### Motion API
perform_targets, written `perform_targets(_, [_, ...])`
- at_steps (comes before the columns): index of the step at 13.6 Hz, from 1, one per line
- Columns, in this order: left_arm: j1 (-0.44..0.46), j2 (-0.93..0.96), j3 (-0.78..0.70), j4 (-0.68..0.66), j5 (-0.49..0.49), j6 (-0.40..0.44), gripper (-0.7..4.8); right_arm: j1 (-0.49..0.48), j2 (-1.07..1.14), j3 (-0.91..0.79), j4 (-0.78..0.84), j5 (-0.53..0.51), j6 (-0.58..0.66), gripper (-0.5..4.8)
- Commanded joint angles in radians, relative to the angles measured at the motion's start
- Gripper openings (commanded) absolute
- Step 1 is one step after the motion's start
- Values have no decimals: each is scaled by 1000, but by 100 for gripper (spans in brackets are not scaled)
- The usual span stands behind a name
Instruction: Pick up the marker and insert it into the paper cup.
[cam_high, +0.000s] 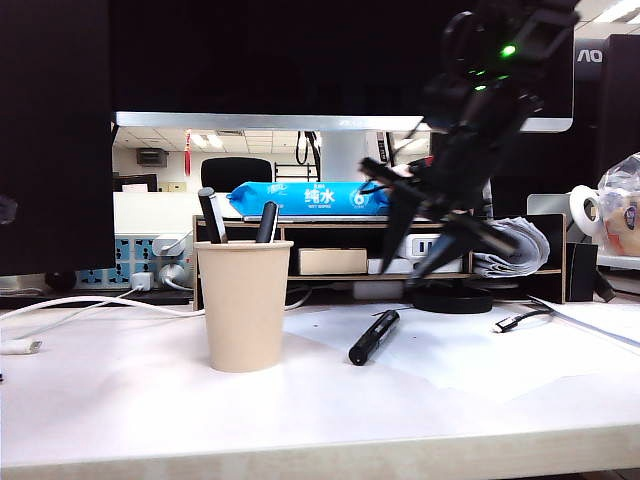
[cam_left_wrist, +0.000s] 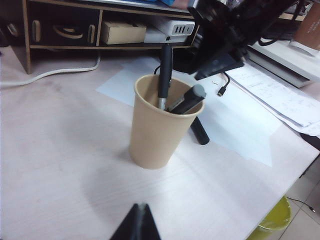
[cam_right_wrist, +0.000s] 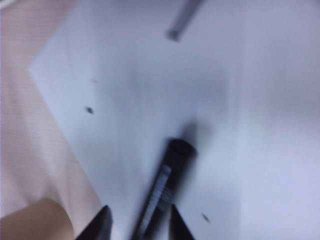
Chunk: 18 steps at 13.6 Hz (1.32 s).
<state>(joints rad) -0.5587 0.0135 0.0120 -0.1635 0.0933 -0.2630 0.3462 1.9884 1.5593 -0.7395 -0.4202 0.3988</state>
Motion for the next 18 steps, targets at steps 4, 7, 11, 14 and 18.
perform_targets(4, [0,1,-2,-13,-2,-4,-5,51,17,5,64,158,37,208])
perform_targets(7, [0,1,-2,-13,-3,-3,-5,58,29,5,78,184,53,208])
perform_targets(11, [0,1,-2,-13,-2,-3,-5,58,65,5,78,182,73,208])
perform_targets(14, [0,1,-2,-13,-3,-3,-5,69,71,5,78,187,76,206])
perform_targets(18, [0,1,-2,-13,-3,-2,-5,74,71,5,80,210,76,158])
